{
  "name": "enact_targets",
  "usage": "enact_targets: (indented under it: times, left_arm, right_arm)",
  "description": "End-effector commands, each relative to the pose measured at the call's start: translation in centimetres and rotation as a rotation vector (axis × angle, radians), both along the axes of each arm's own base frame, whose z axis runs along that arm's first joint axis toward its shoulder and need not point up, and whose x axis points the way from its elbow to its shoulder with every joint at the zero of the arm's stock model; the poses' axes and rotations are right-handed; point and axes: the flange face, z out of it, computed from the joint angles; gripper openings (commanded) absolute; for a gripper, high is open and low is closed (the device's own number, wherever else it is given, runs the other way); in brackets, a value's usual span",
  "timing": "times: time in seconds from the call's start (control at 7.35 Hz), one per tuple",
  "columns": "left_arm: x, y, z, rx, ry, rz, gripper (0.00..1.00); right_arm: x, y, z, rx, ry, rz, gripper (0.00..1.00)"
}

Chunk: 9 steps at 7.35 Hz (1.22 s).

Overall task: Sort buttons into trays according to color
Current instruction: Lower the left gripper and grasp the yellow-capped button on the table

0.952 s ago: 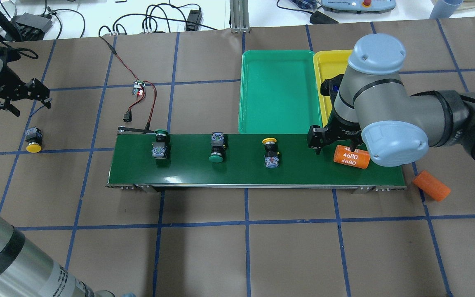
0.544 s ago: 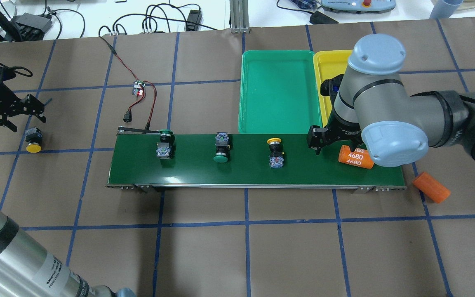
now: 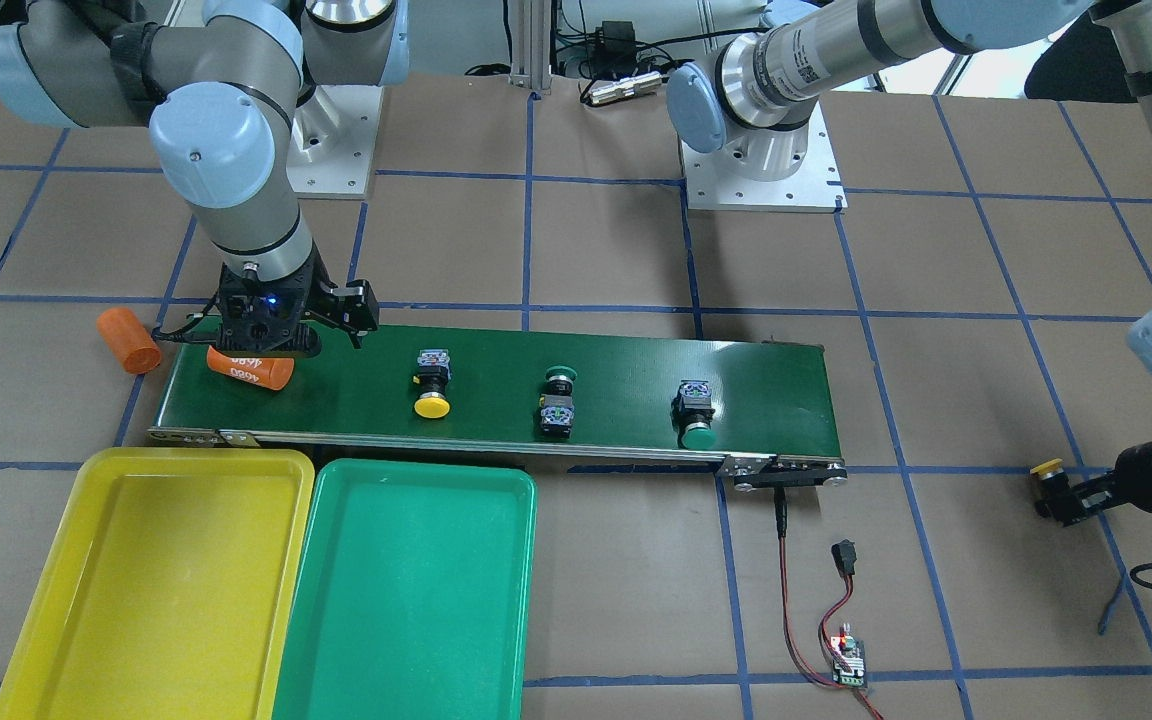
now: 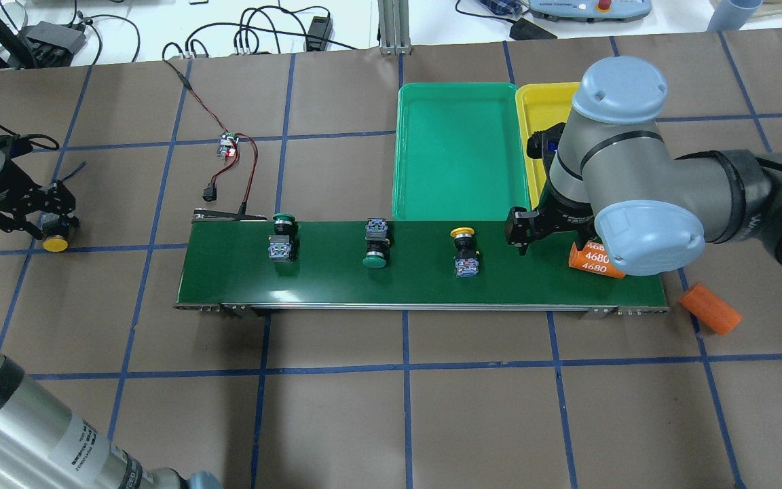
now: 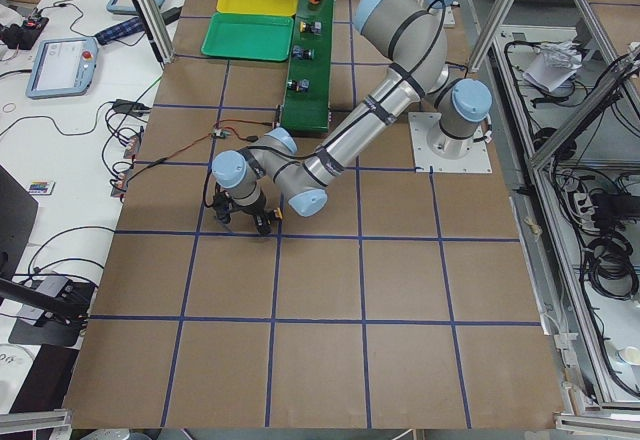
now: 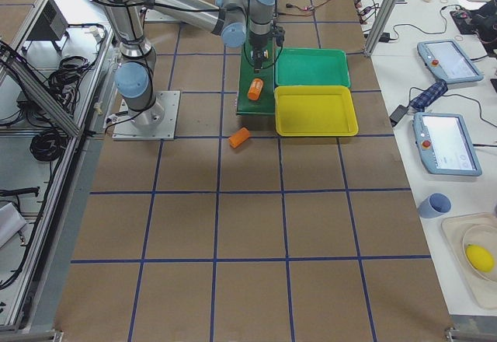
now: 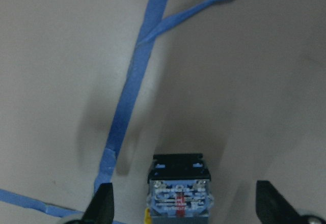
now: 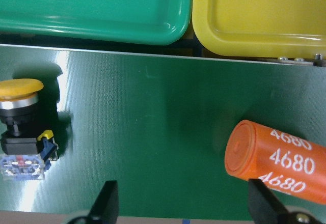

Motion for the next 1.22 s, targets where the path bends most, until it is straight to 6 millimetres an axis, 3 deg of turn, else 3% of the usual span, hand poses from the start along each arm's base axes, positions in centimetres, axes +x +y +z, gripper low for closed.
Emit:
enact_targets:
  times: [0.0,0.14,0.27,0.41,0.54,0.68,0.82,0.95,1.09]
  left_arm:
    - [-0.9,-0.5,2.3,-0.023,-0.017,-0.015,0.0]
    - [-2.0,-0.6,4.2,-0.039,-0.027,-0.016,0.0]
    - [-6.1,-1.4,7.1,-0.062,-0.041,-0.054,0.0]
    - [-12.6,-2.0,11.1,-0.077,-0.061,-0.097,0.0]
    - [-17.7,-0.7,13.4,-0.033,0.023,-0.083,0.0]
    - [-20.9,0.6,14.3,-0.074,0.139,-0.098,0.0]
    - [-25.3,2.3,13.5,-0.052,0.165,-0.142,0.0]
    - [-30.6,3.0,13.3,-0.049,0.156,-0.21,0.0]
    - [-34.5,3.2,13.8,-0.062,0.153,-0.266,0.0]
  right_arm:
    - [0.0,0.0,0.0,0.0,0.0,0.0,0.9]
    - [0.0,0.0,-0.1,0.002,0.0,0.0,0.9]
    - [0.0,0.0,-0.1,0.002,0.0,0.0,0.9]
    - [0.0,0.0,-0.2,0.005,0.0,0.0,0.9]
    - [0.0,0.1,-0.3,0.006,0.002,0.001,0.89]
    - [-0.1,0.2,-0.6,0.012,0.0,0.0,0.89]
    - [0.0,0.3,-0.6,0.011,-0.002,-0.003,0.89]
    - [0.2,0.3,-0.6,0.008,-0.008,-0.006,0.89]
    - [0.2,0.3,-0.6,0.0,-0.007,-0.005,0.9]
